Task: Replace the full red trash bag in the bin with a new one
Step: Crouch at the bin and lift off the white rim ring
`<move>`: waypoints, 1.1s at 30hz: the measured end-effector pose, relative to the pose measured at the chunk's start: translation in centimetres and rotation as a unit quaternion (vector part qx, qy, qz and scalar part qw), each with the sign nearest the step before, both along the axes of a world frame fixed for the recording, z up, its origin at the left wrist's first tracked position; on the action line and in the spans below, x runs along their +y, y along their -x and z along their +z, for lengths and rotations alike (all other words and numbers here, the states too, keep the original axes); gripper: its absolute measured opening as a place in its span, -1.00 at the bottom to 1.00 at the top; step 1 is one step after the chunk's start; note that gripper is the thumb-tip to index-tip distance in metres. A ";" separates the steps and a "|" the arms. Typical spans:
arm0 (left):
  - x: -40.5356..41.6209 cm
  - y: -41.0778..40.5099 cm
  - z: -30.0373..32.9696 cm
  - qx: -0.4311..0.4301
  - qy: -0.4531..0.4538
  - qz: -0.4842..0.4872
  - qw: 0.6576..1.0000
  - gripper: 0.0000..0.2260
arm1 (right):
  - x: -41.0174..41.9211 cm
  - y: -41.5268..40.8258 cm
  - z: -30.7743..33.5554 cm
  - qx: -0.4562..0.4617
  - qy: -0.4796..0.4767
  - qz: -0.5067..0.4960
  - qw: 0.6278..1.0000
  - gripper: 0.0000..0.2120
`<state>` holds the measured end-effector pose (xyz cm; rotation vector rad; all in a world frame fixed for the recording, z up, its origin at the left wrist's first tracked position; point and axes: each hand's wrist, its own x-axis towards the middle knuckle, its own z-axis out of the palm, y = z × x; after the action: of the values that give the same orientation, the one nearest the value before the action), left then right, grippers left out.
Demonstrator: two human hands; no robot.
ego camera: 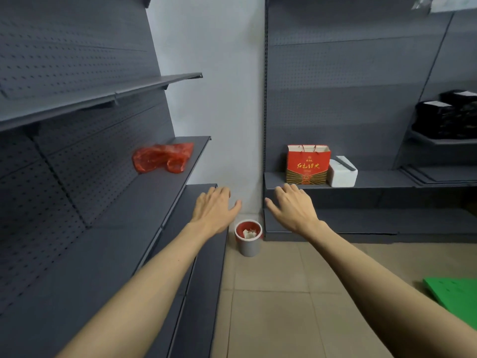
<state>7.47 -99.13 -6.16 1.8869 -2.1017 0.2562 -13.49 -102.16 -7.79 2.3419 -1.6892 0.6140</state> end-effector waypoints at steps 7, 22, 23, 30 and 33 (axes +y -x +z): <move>-11.0 0.3 -1.0 -0.004 0.001 0.012 1.000 -0.64 | -12.2 -0.5 -0.9 0.000 -0.015 0.023 1.000 -0.60; -34.9 -3.2 -6.5 0.021 -0.035 0.015 0.999 -0.64 | -34.3 -3.7 -6.1 0.005 -0.065 0.013 0.998 -0.59; -36.6 -3.5 -6.6 0.024 -0.037 0.009 0.999 -0.64 | -36.1 -4.0 -6.3 0.005 -0.070 0.009 0.997 -0.59; -48.2 -5.6 -7.5 0.040 -0.040 -0.010 0.998 -0.63 | -46.4 -6.8 -6.9 -0.005 -0.084 -0.007 0.996 -0.61; -51.6 -5.5 -8.7 0.040 -0.057 -0.009 0.998 -0.63 | -49.7 -7.1 -8.2 -0.001 -0.103 -0.010 0.995 -0.60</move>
<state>12.94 -150.69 -14.86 1.9073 -2.1201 0.0578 -6.34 -151.89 -16.03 2.4562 -1.8556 0.4586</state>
